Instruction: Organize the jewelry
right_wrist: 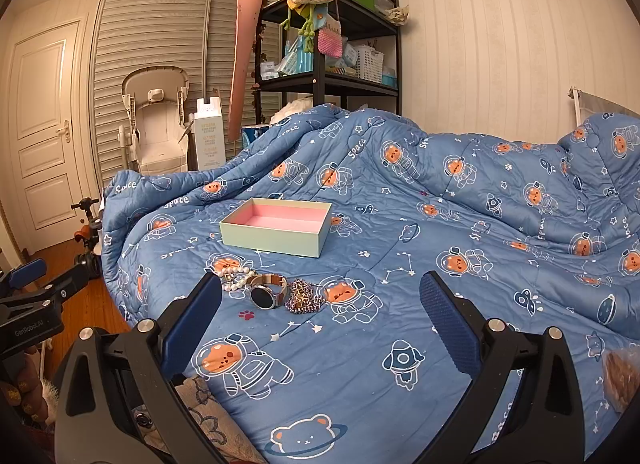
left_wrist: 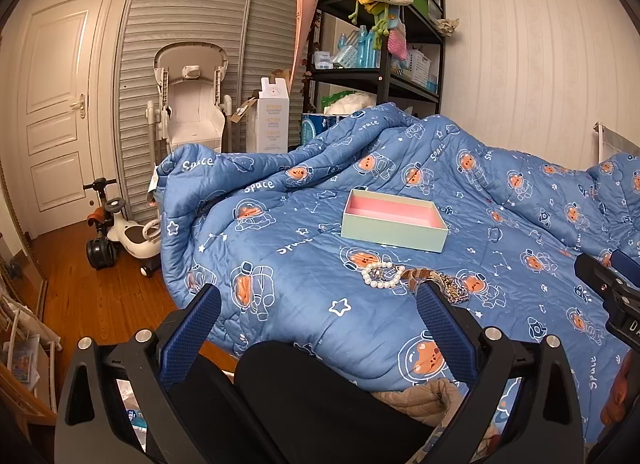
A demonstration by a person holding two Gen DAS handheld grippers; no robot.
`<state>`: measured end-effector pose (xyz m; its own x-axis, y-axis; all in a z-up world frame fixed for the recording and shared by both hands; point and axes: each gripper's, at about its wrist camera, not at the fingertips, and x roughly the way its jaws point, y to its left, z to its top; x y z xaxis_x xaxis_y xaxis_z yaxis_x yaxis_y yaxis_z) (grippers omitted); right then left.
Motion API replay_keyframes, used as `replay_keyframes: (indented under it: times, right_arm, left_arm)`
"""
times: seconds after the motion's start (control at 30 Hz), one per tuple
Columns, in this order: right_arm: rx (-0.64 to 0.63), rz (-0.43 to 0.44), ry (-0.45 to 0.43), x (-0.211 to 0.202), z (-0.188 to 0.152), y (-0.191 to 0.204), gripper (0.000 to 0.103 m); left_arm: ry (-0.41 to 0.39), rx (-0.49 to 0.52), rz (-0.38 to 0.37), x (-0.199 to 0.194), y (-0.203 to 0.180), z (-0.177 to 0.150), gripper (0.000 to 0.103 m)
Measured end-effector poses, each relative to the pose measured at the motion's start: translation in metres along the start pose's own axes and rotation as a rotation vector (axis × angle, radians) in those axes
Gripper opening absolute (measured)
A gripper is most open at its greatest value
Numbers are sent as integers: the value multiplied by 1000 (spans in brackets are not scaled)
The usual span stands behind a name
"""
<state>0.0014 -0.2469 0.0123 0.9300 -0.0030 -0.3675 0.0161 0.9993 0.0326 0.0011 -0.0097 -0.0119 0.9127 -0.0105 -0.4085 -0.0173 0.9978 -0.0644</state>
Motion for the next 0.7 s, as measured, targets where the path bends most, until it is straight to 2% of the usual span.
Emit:
replay_keyframes:
  times: [0.43,0.7]
  right_arm:
    - [-1,0,21,5,-6,4,98]
    - [41,39,104,24,-8,-3,98]
  left_arm:
    - [17,12,-15,6,-2,1,96]
    - [64,5,-36,11,4,1,96]
